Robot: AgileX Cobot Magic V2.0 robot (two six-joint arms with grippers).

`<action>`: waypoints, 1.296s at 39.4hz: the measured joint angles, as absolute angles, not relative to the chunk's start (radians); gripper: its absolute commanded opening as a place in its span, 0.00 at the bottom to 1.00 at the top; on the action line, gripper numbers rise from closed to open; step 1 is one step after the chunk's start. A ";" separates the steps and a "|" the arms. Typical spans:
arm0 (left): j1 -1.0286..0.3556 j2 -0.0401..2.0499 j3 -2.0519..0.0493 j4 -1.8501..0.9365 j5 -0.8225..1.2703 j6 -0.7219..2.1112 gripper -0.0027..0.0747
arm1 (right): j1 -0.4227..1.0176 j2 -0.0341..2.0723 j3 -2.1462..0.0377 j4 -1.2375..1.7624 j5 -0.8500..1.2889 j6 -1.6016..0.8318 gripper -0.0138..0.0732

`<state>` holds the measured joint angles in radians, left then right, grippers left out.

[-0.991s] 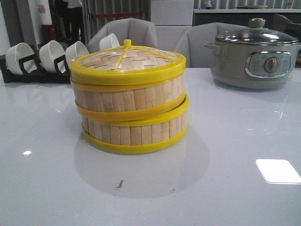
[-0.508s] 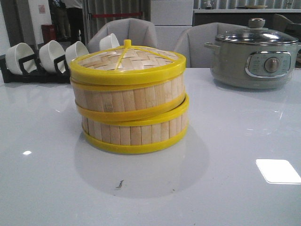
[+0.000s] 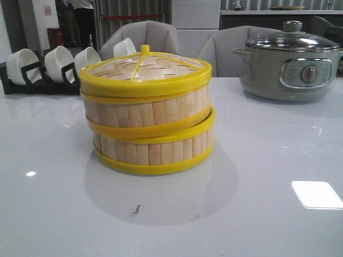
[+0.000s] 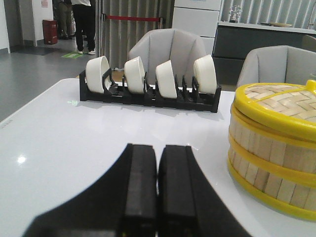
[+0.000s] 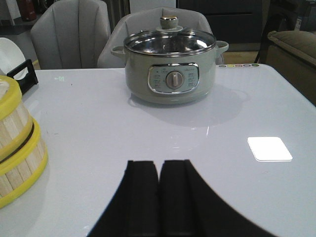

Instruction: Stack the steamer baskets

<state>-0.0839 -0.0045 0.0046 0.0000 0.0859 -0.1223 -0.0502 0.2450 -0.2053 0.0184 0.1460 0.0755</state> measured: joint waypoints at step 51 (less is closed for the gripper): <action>-0.084 -0.005 0.005 -0.026 0.088 -0.122 0.14 | -0.050 0.245 -0.205 0.018 0.146 0.075 0.22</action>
<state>-0.0839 -0.0045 0.0046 -0.0257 0.0878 -0.1223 -0.0502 0.2450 -0.2053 0.0184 0.1460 0.0755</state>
